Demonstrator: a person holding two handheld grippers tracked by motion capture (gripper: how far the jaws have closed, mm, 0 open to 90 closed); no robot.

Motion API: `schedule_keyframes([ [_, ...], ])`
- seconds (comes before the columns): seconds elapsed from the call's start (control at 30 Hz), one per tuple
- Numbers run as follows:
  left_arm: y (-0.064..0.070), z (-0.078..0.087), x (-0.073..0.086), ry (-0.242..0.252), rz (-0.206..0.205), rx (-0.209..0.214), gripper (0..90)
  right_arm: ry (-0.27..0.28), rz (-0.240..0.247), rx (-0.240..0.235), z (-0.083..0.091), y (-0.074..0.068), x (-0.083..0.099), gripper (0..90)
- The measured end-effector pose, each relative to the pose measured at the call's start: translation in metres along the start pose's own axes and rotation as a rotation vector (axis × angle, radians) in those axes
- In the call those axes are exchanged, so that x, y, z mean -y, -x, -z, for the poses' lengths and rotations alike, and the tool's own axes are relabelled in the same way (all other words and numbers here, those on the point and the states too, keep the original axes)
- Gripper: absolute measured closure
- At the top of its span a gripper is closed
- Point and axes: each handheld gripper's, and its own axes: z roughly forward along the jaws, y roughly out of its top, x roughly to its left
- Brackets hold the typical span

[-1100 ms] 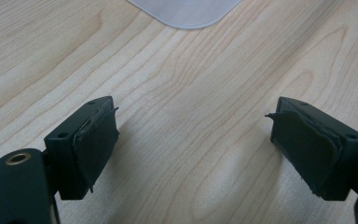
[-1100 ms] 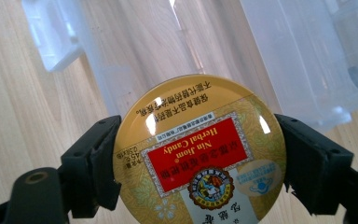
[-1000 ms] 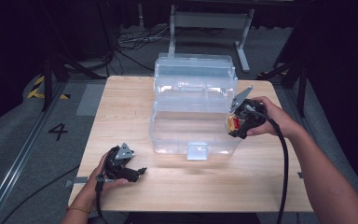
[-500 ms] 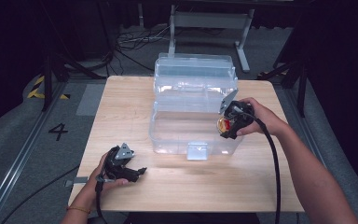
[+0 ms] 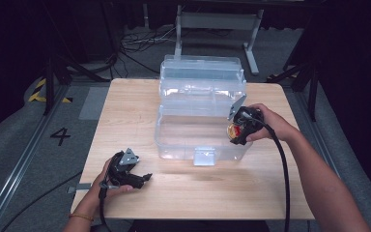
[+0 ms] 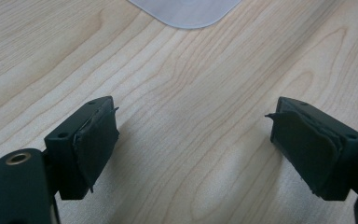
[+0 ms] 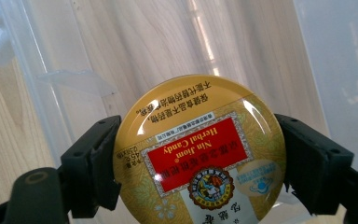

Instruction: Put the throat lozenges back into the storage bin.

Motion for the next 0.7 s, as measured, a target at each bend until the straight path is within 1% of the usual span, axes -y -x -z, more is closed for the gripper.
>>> schedule_keyframes([
  [0.1, 0.0000, 0.0000, 0.0000, 0.000, 0.001, 0.000, 15.1, 0.004, 0.007, 0.008, -0.0022, 0.0012, 0.0029, 20.2],
  [0.17, 0.0000, 0.0000, 0.0000, 0.000, 0.001, 0.000, 15.1, 0.000, 0.001, 0.012, -0.0027, 0.0008, 0.0037, 20.1],
  [0.3, 0.0005, -0.0003, -0.0003, -0.001, 0.006, -0.001, 15.0, -0.003, 0.019, 0.015, -0.0076, 0.0016, 0.0063, 20.1],
  [0.37, 0.0007, -0.0005, -0.0002, 0.000, 0.009, 0.001, 15.0, -0.007, 0.019, 0.028, -0.0078, 0.0006, 0.0064, 20.1],
  [0.4, 0.0005, -0.0003, -0.0002, -0.001, 0.005, -0.001, 15.0, -0.003, 0.020, 0.027, -0.0080, 0.0005, 0.0067, 20.1],
  [0.47, 0.0004, -0.0002, -0.0003, -0.001, 0.003, -0.003, 15.0, 0.009, 0.012, 0.034, -0.0086, -0.0003, 0.0072, 20.0],
  [0.5, 0.0006, -0.0004, -0.0002, 0.000, 0.007, 0.000, 15.0, 0.013, 0.017, 0.037, -0.0090, -0.0006, 0.0077, 20.0],
  [0.57, 0.0007, -0.0004, -0.0002, 0.000, 0.009, 0.001, 15.0, 0.010, 0.017, 0.043, -0.0091, -0.0009, 0.0083, 19.9],
  [0.63, 0.0007, -0.0005, -0.0002, 0.000, 0.009, 0.001, 14.9, 0.000, 0.005, 0.062, -0.0095, -0.0007, 0.0088, 19.6],
  [0.7, 0.0007, -0.0005, -0.0002, 0.000, 0.009, 0.002, 14.9, 0.003, -0.005, 0.056, -0.0090, -0.0006, 0.0091, 19.5],
])
